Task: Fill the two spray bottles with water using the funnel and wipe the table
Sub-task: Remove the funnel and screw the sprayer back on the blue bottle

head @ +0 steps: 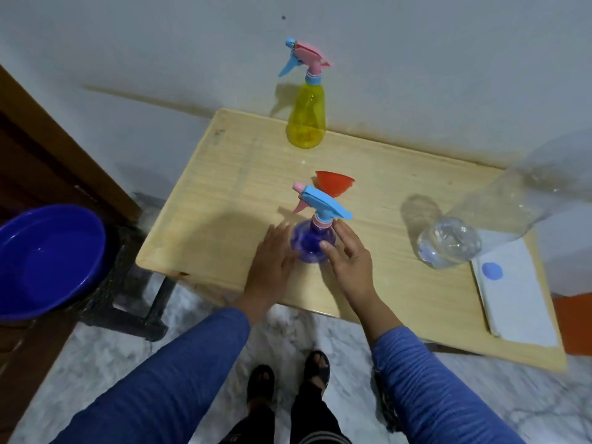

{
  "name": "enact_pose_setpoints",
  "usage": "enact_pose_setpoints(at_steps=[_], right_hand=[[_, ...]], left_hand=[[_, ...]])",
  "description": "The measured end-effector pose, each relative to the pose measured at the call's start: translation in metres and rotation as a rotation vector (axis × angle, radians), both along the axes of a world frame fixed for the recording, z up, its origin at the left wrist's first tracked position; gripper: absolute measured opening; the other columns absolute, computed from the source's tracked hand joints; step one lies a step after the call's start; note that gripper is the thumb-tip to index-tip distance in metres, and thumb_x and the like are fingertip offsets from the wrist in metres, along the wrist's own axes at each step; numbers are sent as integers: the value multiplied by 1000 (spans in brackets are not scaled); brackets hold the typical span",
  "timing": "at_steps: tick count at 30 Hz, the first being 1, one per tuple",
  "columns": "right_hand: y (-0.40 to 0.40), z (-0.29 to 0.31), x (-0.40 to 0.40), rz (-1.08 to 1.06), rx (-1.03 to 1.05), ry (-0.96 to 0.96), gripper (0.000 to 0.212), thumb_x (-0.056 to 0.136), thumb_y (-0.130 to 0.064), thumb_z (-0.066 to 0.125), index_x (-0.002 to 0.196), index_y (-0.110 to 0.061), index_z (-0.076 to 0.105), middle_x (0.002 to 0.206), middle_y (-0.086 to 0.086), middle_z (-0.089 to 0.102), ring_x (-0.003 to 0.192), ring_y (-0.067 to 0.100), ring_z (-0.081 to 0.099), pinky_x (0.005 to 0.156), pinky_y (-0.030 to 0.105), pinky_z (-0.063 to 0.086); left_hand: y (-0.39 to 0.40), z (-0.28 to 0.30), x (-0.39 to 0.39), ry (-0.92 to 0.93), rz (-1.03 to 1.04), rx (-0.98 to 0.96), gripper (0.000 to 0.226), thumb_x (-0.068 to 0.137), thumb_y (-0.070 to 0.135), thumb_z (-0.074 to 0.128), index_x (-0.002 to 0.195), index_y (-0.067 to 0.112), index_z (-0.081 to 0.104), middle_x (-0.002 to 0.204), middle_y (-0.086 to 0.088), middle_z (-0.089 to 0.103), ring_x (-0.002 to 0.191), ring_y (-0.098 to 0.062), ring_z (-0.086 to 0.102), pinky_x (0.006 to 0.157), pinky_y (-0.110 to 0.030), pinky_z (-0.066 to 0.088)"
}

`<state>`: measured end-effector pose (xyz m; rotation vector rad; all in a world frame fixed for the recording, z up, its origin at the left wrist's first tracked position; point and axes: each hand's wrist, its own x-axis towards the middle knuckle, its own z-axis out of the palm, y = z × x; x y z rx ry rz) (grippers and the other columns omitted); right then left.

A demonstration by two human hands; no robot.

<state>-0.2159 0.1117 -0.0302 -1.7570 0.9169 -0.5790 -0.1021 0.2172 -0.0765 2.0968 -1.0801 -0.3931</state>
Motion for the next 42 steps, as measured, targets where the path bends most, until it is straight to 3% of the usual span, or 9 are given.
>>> enact_pose_setpoints(at_steps=[4,7,14,17,22,25,28,36,42], right_hand=[[17,-11,-4,-115,-7,5,45,86,-12,65,129,-22,55,132,-4,55,131,18,45,109,28,34],[23,-10,0,-150,26,-43,44,86,-9,63,128,-22,55,124,-15,52,130,18,47,111,35,36],[30,12,13,-222,123,-146,43,86,-5,63,125,-23,56,133,3,55,132,8,42,109,19,32],[19,31,24,-189,60,-177,50,83,-5,67,124,-31,54,129,-8,53,131,2,38,109,21,33],[-18,69,40,-166,0,-242,52,82,-7,68,127,-29,54,135,-1,52,105,-31,41,97,7,35],[-47,82,48,-202,0,-265,49,82,-10,68,124,-32,56,135,3,55,124,-12,41,97,9,35],[-78,84,57,-240,-20,-268,49,81,-12,69,125,-30,57,130,0,59,132,15,45,106,30,40],[-165,61,82,-297,43,-242,47,83,-5,67,127,-17,57,130,4,59,131,19,47,110,32,37],[-205,27,104,-303,110,-193,48,83,-2,66,128,-16,56,130,5,59,131,20,46,112,39,36]], left_hand=[[-6,5,-3,91,-6,-49,56,92,38,39,137,5,40,132,-13,53,116,-30,53,92,-33,44],[-7,15,-5,111,18,-77,54,91,32,47,139,9,39,119,-15,62,98,-30,60,74,-16,34],[-7,38,-6,259,143,-163,51,90,21,54,139,20,42,130,-4,58,112,-12,56,81,-8,34],[-17,51,4,219,128,-289,52,87,23,54,138,21,43,127,-5,60,112,-16,60,89,-14,41],[-53,97,22,314,120,-334,53,90,19,60,139,28,41,115,1,66,96,0,61,86,-11,44],[-83,116,30,422,101,-384,53,87,13,63,136,25,47,105,12,62,81,26,52,75,4,37],[-116,126,40,474,88,-380,53,84,13,66,133,26,51,104,13,61,79,28,52,77,3,39],[-209,105,67,532,39,-315,56,82,6,67,134,17,49,119,3,61,106,-5,59,94,-18,45],[-249,77,87,536,90,-257,54,80,3,67,131,13,52,110,7,60,97,-1,59,82,-4,44]])
